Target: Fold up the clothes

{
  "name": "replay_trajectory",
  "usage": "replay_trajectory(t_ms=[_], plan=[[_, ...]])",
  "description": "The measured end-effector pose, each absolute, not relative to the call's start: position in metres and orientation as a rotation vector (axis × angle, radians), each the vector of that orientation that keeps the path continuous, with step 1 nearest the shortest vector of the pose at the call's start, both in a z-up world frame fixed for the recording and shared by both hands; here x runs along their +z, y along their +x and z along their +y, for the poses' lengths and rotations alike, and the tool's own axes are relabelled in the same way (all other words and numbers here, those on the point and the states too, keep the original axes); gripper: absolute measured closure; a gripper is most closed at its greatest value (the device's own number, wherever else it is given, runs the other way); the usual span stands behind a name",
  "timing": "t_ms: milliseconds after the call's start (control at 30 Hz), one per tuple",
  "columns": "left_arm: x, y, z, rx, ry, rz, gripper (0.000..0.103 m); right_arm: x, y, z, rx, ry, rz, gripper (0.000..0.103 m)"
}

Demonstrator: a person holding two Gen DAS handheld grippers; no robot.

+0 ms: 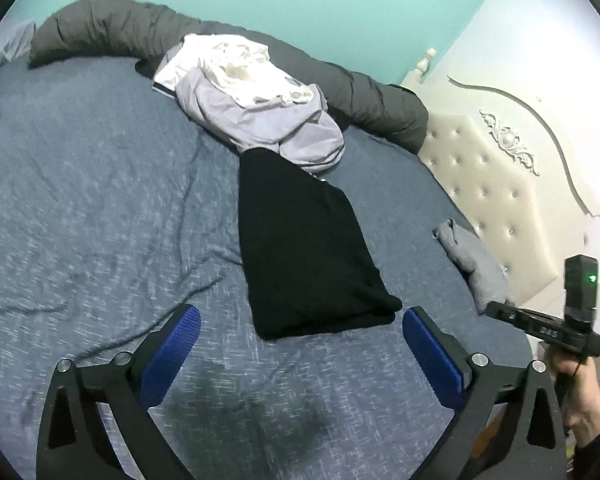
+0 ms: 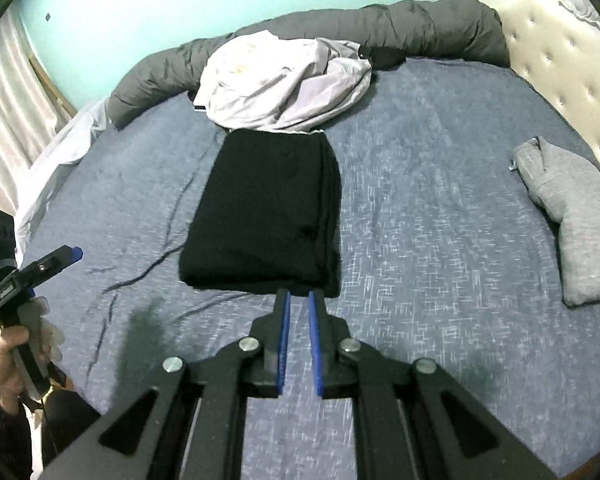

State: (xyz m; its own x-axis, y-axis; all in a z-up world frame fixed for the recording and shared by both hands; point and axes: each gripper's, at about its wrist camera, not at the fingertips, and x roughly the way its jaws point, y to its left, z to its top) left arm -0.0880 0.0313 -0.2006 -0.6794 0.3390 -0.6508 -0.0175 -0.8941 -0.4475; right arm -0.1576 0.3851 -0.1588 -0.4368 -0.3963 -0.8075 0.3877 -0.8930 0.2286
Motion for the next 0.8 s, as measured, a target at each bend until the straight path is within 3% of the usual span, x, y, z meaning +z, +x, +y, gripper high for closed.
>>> replay_trajectory(t_ms=[467,533,600,800], plan=[[-0.210,-0.105,0.030,2.677,-1.241,-0.583,0.000,-0.168,-0.159,0.382,-2.314,1.322,-0.109,0.093],[-0.220,-0.112,0.030,2.653,-1.253,-0.607,0.000,-0.176,-0.166,0.380,-2.306,1.330,-0.113,0.089],[-0.229,-0.118,0.032,2.658,-1.271,-0.591,0.000,-0.189,-0.177,0.378,-2.295,1.357,-0.128,0.075],[-0.264,-0.139,0.037,2.648,-1.328,-0.587,0.000,-0.227,-0.207,0.374,-2.265,1.379,-0.157,0.074]])
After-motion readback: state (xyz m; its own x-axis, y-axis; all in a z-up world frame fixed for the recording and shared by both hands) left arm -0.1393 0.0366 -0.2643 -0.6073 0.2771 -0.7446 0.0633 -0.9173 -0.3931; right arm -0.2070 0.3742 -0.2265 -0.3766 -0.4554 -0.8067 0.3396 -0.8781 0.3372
